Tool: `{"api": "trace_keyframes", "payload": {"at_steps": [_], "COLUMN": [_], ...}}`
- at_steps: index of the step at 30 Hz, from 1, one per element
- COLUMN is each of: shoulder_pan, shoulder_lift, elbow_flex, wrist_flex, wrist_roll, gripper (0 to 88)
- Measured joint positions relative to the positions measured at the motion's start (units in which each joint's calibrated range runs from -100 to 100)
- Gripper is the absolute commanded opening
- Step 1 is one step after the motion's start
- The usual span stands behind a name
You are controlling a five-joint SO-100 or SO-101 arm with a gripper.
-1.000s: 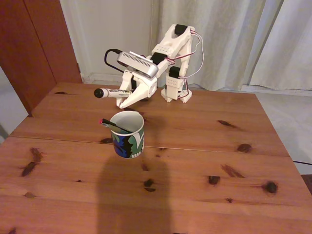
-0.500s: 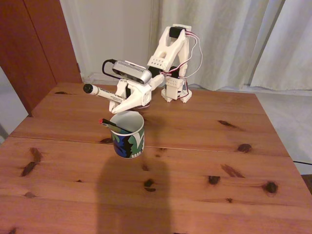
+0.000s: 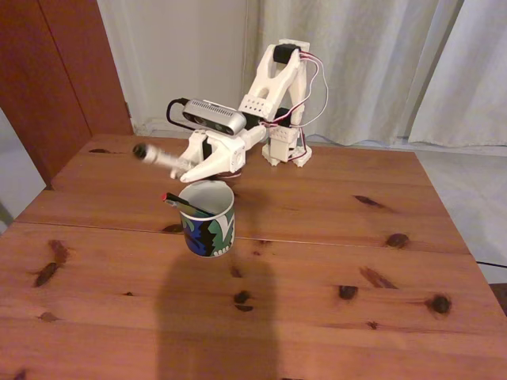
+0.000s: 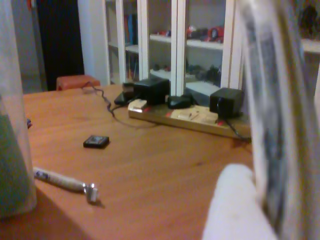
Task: Clean up the desk and place the pens and markers into the cup
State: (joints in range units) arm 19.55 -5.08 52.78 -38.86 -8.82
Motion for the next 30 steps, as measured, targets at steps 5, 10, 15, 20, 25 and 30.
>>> {"api": "trace_keyframes", "payload": {"at_steps": [5,10,15,20,25,30], "shoulder_pan": [0.0,0.0,0.0,-1.1,-5.2,-8.9], "shoulder_lift": [0.0,0.0,0.0,-0.3,-9.7,-24.2], "elbow_flex": [-0.1,-0.1,-0.1,-0.1,0.8,2.5], "wrist_flex": [0.0,0.0,0.0,0.1,12.2,38.1], "wrist_roll": [0.0,0.0,0.0,0.0,0.0,2.3], "gripper": [13.0,13.0,12.2,0.0,0.9,0.8]}}
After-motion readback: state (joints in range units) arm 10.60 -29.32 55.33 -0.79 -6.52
